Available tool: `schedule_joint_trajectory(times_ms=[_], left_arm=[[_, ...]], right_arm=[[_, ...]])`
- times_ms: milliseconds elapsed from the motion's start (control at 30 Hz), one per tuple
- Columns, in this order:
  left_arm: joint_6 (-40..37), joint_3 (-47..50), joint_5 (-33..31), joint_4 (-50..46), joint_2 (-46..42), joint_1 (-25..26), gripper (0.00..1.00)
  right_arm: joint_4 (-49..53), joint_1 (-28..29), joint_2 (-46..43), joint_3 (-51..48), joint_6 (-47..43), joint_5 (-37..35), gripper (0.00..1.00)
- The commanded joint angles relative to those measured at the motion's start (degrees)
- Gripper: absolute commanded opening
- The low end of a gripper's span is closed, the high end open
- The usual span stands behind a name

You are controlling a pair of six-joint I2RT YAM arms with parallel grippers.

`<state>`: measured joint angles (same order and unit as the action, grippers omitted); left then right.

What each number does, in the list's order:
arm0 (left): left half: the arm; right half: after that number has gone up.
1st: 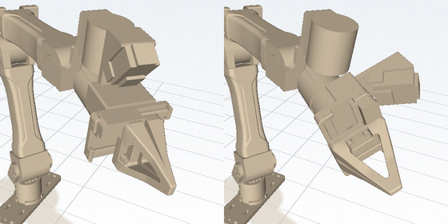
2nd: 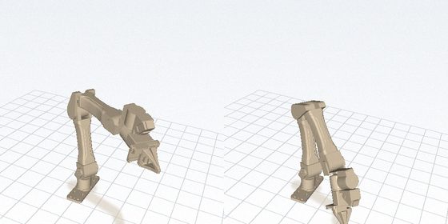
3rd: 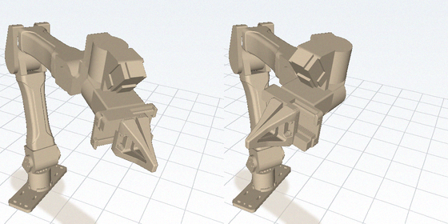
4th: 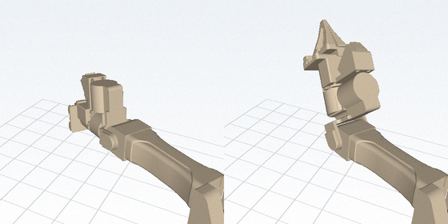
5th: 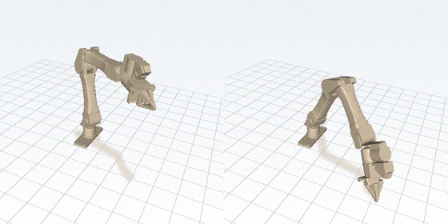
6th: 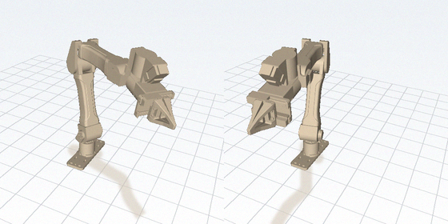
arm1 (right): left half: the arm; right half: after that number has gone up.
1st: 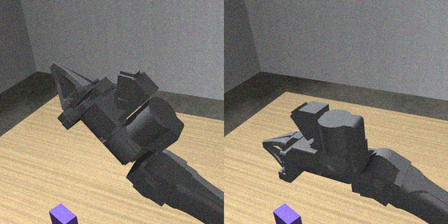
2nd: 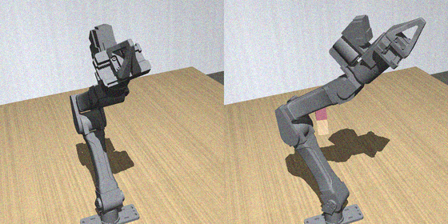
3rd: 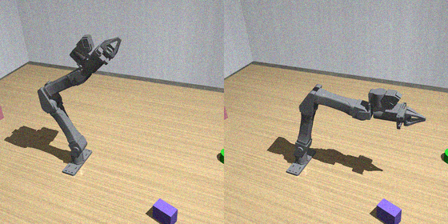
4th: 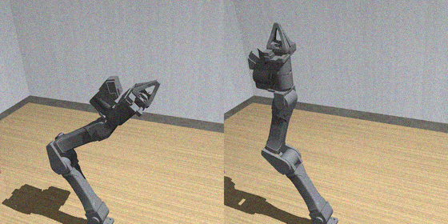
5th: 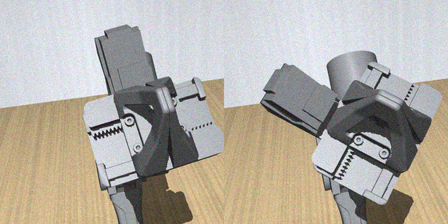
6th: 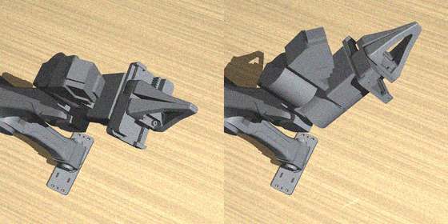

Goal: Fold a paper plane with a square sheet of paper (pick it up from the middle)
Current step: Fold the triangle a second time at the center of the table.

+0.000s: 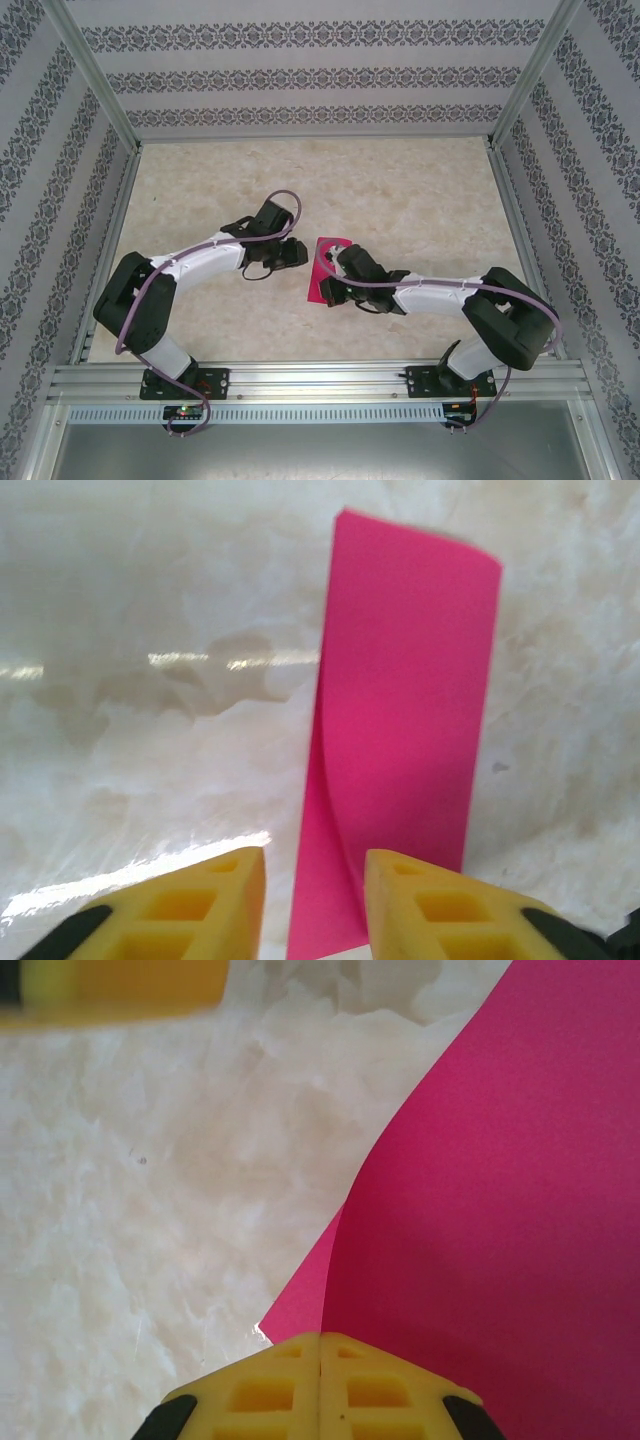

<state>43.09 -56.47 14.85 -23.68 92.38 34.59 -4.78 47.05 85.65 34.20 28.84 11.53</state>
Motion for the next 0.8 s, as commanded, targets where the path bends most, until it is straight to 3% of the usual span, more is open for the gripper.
schedule_joint_trajectory(times_ms=[0, 300, 767], left_arm=[[0.2, 1.3, 0.4, 1.6, 0.0, 0.6, 0.28], [-1.3, 0.9, 3.9, 2.0, 1.7, 3.5, 0.16], [-3.5, -2.1, 6.9, 1.4, 7.5, 7.5, 0.14]], right_arm=[[-3.6, -2.3, -1.5, -0.9, 0.2, 7.6, 0.0], [-3.0, -8.7, -2.0, -2.4, -1.0, 14.2, 0.0], [1.7, -15.2, -1.2, -1.2, -4.8, 18.6, 0.01]])
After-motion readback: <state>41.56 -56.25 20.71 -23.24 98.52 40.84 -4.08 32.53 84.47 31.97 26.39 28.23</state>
